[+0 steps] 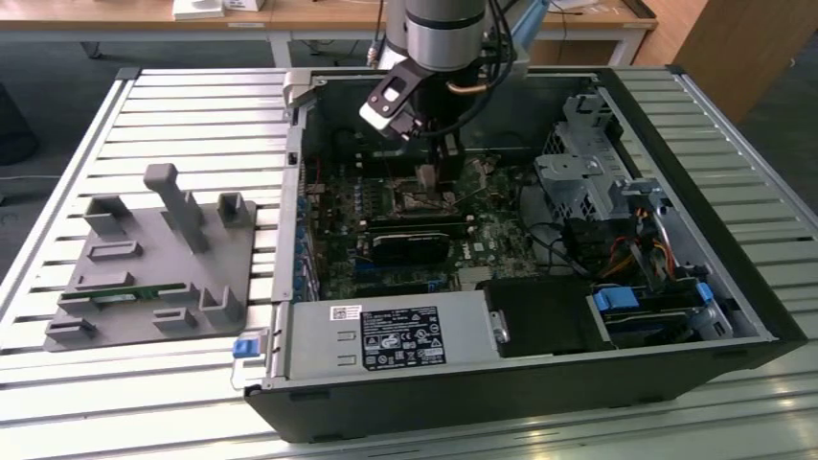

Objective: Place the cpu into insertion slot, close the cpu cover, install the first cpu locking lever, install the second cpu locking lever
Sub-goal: 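Place the cpu into insertion slot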

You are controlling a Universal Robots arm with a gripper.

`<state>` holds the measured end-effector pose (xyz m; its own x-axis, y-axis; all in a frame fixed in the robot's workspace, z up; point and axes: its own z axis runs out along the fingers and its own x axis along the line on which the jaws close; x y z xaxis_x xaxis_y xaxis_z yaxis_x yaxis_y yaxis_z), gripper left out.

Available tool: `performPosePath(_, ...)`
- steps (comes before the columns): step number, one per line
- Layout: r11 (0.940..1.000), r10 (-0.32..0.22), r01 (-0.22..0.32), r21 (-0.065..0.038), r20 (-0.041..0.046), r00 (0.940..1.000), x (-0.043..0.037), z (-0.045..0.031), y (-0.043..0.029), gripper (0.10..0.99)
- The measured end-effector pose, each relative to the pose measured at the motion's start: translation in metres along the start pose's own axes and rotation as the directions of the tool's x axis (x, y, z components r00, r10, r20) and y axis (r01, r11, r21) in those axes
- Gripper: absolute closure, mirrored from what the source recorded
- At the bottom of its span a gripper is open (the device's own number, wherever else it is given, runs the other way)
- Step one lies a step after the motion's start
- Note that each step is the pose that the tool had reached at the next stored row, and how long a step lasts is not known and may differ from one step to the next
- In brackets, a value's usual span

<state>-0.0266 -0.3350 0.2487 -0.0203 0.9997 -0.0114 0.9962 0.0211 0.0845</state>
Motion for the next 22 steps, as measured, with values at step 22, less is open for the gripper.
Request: performPosePath(22, 1.0, 0.0, 0.0, -0.001, 0.0033, 1.0, 0.0049, 0.0126, -0.0016, 0.549)
